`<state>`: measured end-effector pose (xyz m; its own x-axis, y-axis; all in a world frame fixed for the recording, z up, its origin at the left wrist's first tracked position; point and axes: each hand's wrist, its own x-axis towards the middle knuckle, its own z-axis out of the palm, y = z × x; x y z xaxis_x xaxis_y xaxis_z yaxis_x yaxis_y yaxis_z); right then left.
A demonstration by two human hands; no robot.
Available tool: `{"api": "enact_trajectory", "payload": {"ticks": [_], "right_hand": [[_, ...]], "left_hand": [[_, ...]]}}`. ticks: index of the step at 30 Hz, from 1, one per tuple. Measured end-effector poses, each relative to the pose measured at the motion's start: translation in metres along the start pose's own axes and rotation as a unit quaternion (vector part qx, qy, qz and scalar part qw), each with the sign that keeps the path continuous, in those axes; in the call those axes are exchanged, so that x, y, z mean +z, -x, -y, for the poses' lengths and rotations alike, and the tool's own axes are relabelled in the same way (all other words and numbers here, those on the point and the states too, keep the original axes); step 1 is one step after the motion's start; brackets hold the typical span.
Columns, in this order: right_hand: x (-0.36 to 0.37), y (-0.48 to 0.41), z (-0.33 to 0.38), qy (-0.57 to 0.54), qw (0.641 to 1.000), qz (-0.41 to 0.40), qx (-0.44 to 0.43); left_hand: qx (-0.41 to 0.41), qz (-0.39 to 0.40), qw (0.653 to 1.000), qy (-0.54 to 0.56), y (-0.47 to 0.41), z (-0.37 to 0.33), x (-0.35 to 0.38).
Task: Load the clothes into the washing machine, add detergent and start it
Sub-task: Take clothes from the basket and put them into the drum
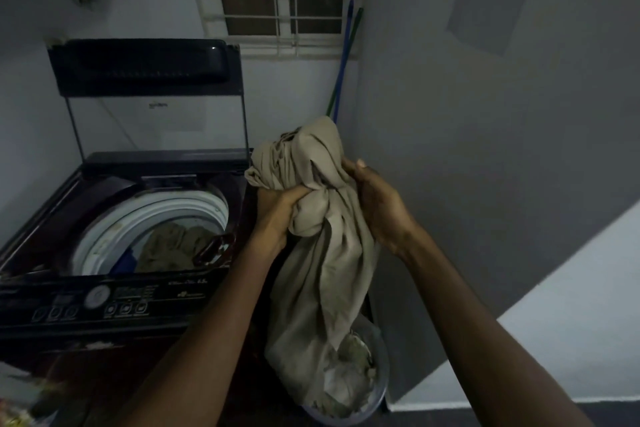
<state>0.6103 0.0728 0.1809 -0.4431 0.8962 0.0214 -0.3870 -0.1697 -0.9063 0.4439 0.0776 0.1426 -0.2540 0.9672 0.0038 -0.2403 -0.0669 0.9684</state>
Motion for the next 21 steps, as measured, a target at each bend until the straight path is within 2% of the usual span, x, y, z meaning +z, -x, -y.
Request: {"api": "enact_trajectory", "payload": {"ticks": [2,4,6,8,10,13,16,17,19,21], "right_hand": [[-0.013,0.006,-0.004,0.103,0.991,-0.058,-0.063],[-0.038,0.018,-0.015,0.212,0.965,-0.105,-0.113],[-0.060,0.033,-0.036,0.290,0.950,-0.094,-0.072],[-0.066,0.039,-0.066,0.316,0.947,-0.063,0.011],[-0.061,0.037,-0.102,0.340,0.937,-0.065,0.040],[-0.043,0.021,-0.138,0.308,0.942,-0.130,0.028],[-0.051,0.007,-0.144,0.253,0.937,-0.234,0.061],[-0.063,0.007,-0.142,0.234,0.932,-0.272,0.055],[-0.082,0.010,-0.126,0.129,0.932,-0.339,0.018],[-0.094,0.011,-0.092,0.059,0.934,-0.353,-0.018]], "left_hand": [[0.002,-0.014,0.999,0.033,-0.004,-0.005,0.001],[0.000,-0.031,0.997,0.073,-0.010,-0.010,-0.001],[0.004,-0.044,0.993,0.109,-0.012,-0.017,-0.001],[-0.007,-0.045,0.987,0.153,-0.015,-0.021,-0.001],[-0.029,-0.044,0.979,0.198,-0.017,-0.022,0.002],[-0.069,-0.032,0.978,0.194,-0.022,-0.017,0.000],[-0.088,-0.016,0.988,0.126,-0.020,-0.016,-0.012],[-0.084,-0.024,0.988,0.127,-0.021,-0.013,-0.019],[-0.033,-0.056,0.993,0.099,-0.017,-0.013,-0.034],[-0.008,-0.049,0.999,0.022,-0.016,-0.007,-0.048]]}}
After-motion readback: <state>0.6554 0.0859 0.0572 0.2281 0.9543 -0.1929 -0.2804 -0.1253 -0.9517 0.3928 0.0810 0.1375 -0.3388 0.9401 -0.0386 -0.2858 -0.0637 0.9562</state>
